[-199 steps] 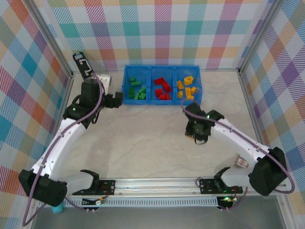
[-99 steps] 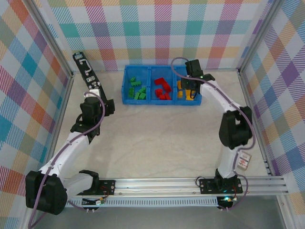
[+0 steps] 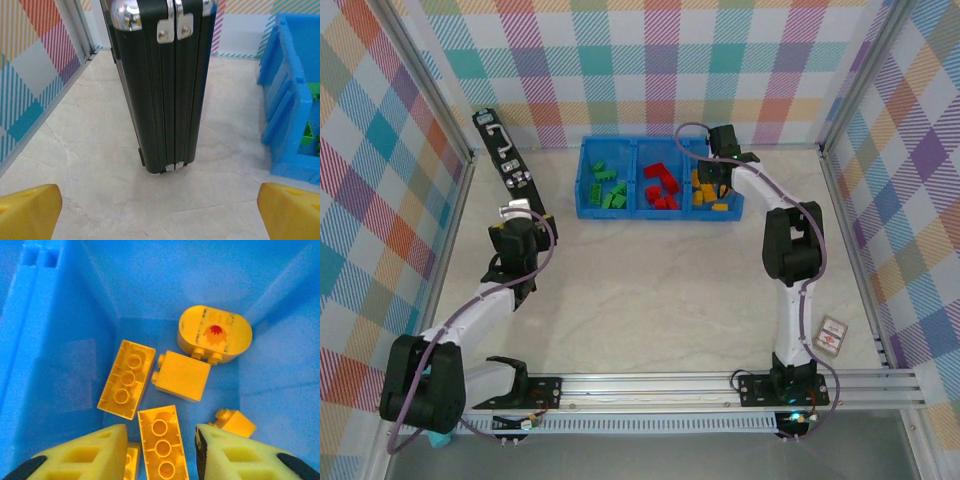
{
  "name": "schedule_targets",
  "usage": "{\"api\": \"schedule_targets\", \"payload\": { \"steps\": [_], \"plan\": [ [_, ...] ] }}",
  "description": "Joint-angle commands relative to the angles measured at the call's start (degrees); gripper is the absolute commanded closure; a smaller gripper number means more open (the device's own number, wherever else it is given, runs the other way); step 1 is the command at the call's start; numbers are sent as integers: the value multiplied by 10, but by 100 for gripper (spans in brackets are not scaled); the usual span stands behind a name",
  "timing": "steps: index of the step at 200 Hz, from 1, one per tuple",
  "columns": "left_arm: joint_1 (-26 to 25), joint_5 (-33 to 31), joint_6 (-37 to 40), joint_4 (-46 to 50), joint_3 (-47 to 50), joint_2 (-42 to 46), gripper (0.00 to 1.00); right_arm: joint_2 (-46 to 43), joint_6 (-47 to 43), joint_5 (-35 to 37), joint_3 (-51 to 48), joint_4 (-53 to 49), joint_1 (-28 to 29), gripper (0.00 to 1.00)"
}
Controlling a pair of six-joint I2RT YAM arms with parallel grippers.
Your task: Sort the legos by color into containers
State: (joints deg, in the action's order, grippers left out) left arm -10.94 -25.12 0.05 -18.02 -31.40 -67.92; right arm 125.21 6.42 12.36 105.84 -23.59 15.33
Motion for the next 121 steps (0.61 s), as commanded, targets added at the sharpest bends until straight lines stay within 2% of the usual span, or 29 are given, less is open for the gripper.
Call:
{"api": "schedule_targets", "payload": {
  "steps": [1,48,60,77,95,102,110,115,121],
  "plan": [
    [11,1,6,-88,26,-29,0,-8,-14,-14,16,17,0,58],
    [12,-2,13,-187,52,-94,0,-25,-23,-13,36,-2,0,48],
    [16,-4,5,-167,41,-107,0,-33,-22,-18,37,-4,-1,44],
    [19,6,7,-205,54,-135,0,-47,-17,-29,35,-8,0,36],
    [24,20,17,-354,99,-204,0,-68,-13,-43,31,-17,-1,26],
    [25,59,17,-317,90,-208,0,-81,-12,-49,28,-22,0,21],
    [37,65,4,-326,86,-222,0,-101,-13,-55,16,-25,-1,1],
    [47,77,3,-359,93,-235,0,-115,-13,-57,4,-24,0,1],
    [52,86,-5,-335,90,-227,0,-136,-15,-57,-16,-20,-1,1]
  ]
}}
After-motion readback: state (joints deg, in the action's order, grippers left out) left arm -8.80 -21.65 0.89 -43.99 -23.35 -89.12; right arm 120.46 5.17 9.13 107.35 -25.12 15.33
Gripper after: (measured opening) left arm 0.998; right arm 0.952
